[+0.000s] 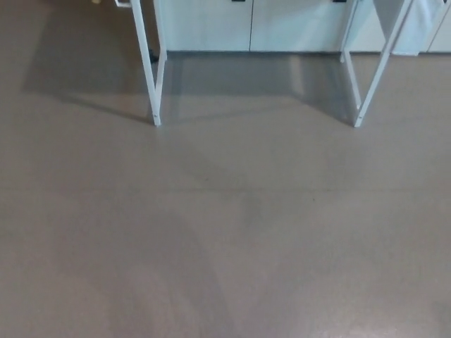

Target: The robot walk towards a table in front and uses its left hand to pick up the pot from the base and places it on the table

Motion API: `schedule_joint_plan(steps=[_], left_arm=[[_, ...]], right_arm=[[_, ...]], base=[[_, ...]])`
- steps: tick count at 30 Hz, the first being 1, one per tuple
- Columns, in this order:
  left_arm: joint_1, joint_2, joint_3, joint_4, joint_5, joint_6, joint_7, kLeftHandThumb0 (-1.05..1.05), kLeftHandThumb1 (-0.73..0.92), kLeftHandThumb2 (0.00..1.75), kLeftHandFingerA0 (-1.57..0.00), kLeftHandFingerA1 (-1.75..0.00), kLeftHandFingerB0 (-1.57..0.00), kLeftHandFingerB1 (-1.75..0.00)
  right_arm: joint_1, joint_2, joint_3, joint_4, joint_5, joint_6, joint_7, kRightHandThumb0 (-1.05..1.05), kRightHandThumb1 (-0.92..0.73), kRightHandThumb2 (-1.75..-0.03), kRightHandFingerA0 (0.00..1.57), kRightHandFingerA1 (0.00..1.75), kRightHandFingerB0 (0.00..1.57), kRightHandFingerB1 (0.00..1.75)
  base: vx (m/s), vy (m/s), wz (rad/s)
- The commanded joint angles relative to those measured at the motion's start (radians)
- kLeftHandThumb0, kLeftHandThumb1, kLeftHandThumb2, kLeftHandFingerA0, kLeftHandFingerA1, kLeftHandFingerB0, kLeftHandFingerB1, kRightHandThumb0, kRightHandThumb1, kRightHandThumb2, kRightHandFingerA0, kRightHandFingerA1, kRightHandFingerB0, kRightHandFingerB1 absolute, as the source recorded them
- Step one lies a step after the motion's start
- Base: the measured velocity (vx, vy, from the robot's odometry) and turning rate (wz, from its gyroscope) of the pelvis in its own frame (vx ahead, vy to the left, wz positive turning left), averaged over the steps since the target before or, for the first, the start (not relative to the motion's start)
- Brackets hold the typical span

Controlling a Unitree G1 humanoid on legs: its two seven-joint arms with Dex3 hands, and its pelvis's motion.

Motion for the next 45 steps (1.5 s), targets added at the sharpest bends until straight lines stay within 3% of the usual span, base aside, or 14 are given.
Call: schedule_joint_plan(steps=[1,9,23,32,33,34,37,38,39,45], left_arm=[[-0.011,0.012,0.004,0.002,-0.013,-0.015,0.015,-0.04,0.48,0.52,-0.67,-0.48,-0.55,-0.42],[0.012,0.016,-0.018,-0.011,0.012,-0.043,0.018,-0.12,0.47,0.54,-0.67,-0.48,-0.53,-0.42],[0.017,0.011,-0.008,0.017,-0.018,-0.047,-0.003,-0.09,0.46,0.54,-0.64,-0.48,-0.51,-0.42],[0.042,0.01,-0.005,0.022,-0.011,-0.068,-0.014,-0.09,0.5,0.54,-0.67,-0.48,-0.5,-0.4],[0.037,0.01,-0.003,0.031,-0.012,-0.066,-0.01,-0.08,0.5,0.54,-0.69,-0.48,-0.51,-0.41],[0.036,0.01,-0.003,0.035,-0.012,-0.069,-0.008,-0.07,0.5,0.54,-0.69,-0.48,-0.51,-0.41],[0.037,0.01,-0.001,0.035,-0.016,-0.07,-0.007,-0.09,0.49,0.54,-0.66,-0.48,-0.53,-0.42],[0.037,0.01,0.0,0.029,-0.02,-0.063,-0.013,-0.09,0.5,0.54,-0.65,-0.48,-0.52,-0.41],[0.035,0.013,0.001,0.032,-0.021,-0.06,-0.017,-0.08,0.48,0.53,-0.65,-0.48,-0.53,-0.41],[0.052,0.017,-0.011,0.018,-0.005,-0.086,-0.016,-0.09,0.5,0.54,-0.69,-0.48,-0.52,-0.41]], right_arm=[[-0.015,-0.008,0.005,0.0,-0.007,0.016,-0.004,-0.39,-0.47,-0.73,0.67,0.58,0.48,0.51],[0.001,-0.009,-0.006,0.005,0.004,0.003,0.002,-0.38,-0.46,-0.73,0.69,0.6,0.5,0.52],[0.009,-0.011,-0.004,0.004,0.0,0.007,0.012,-0.38,-0.47,-0.73,0.69,0.6,0.5,0.53],[0.018,-0.016,0.019,0.004,-0.018,-0.003,0.002,-0.4,-0.46,-0.75,0.7,0.61,0.52,0.55],[0.017,-0.015,0.019,0.006,-0.017,-0.004,-0.001,-0.33,-0.56,-0.56,0.78,0.53,0.58,0.45],[0.018,-0.014,0.013,0.008,-0.008,-0.01,0.007,-0.4,-0.45,-0.75,0.68,0.62,0.51,0.55],[0.021,-0.015,0.022,0.007,-0.019,-0.012,-0.004,-0.41,-0.45,-0.76,0.68,0.62,0.51,0.55],[0.019,-0.013,0.02,0.006,-0.016,-0.007,-0.003,-0.4,-0.45,-0.76,0.67,0.62,0.51,0.55],[0.018,-0.011,0.02,0.006,-0.015,-0.005,-0.002,-0.34,-0.56,-0.56,0.71,0.49,0.56,0.43],[0.022,-0.011,0.027,0.004,-0.019,-0.004,-0.003,-0.35,-0.57,-0.57,0.75,0.51,0.59,0.44]], base=[[0.2,0.36,0.02],[0.23,0.077,0.04],[0.27,-0.095,0.12],[0.35,0.149,-0.17],[0.33,0.186,0.02],[0.34,0.155,-0.02],[0.3,0.111,0.05],[0.33,0.067,0.11],[0.31,0.014,0.09],[0.37,-0.059,0.2]])
